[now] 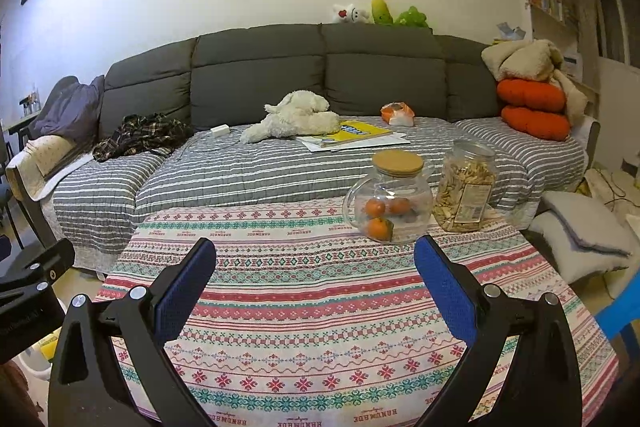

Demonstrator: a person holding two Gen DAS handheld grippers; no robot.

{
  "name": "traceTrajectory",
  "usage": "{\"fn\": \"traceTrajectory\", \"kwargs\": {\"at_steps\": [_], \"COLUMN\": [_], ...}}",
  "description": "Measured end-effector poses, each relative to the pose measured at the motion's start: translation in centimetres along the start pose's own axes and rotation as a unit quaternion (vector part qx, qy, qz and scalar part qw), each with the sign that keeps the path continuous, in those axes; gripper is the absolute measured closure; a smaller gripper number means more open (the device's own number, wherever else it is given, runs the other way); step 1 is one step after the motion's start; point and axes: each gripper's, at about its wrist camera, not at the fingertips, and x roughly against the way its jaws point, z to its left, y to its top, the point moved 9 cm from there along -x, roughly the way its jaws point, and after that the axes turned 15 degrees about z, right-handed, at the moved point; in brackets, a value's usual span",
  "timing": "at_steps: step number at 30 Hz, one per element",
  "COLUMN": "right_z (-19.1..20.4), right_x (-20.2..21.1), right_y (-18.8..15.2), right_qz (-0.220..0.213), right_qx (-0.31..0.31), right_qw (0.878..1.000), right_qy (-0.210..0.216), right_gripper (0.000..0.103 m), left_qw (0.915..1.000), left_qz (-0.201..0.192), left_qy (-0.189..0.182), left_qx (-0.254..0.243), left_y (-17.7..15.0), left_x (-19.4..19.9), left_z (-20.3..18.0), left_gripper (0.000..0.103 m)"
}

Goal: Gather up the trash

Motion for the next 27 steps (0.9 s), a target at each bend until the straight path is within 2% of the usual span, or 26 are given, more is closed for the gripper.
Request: {"fn": "traceTrajectory", "kwargs": {"at_steps": [16, 27], "right_z": [0.7, 0.65], "right_x": [-0.25, -0.53], "right_y": [-0.41, -0.65], "right_qz": [0.005, 0.013], "right_qx": [0.003, 0.001], "right_qw": [1.0, 1.0], "right_qy": [0.007, 0.01], "right_gripper": [0.006, 0.006], "left_qw": [0.9997, 0.9997], "left_qz": [0.01, 0.013], "left_qy": [-0.023, -0.023], "left_qx": [0.0, -0.002], "left_y": [0.15, 0.06], "left_x": [-0.55, -0.68], "left_z": [-0.09, -0.11], "left_gripper": [0.007, 0.007]}}
